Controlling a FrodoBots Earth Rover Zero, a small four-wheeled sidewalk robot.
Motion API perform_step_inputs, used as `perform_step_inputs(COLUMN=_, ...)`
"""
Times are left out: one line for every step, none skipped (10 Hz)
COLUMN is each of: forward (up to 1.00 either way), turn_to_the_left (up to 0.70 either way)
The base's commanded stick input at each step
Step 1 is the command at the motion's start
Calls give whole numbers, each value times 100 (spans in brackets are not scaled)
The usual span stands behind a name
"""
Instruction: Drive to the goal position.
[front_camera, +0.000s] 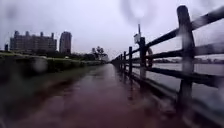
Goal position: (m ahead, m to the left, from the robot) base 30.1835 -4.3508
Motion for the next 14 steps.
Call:
perform_step_inputs(forward=100, turn_to_the_left=0)
perform_step_inputs(forward=100, turn_to_the_left=0)
perform_step_inputs(forward=100, turn_to_the_left=0)
perform_step_inputs(forward=100, turn_to_the_left=0)
perform_step_inputs(forward=100, turn_to_the_left=0)
perform_step_inputs(forward=100, turn_to_the_left=0)
perform_step_inputs(forward=100, turn_to_the_left=0)
perform_step_inputs(forward=100, turn_to_the_left=0)
perform_step_inputs(forward=100, turn_to_the_left=0)
perform_step_inputs(forward=100, turn_to_the_left=0)
perform_step_inputs(forward=100, turn_to_the_left=0)
perform_step_inputs(forward=100, turn_to_the_left=0)
perform_step_inputs(forward=100, turn_to_the_left=0)
perform_step_inputs(forward=100, turn_to_the_left=0)
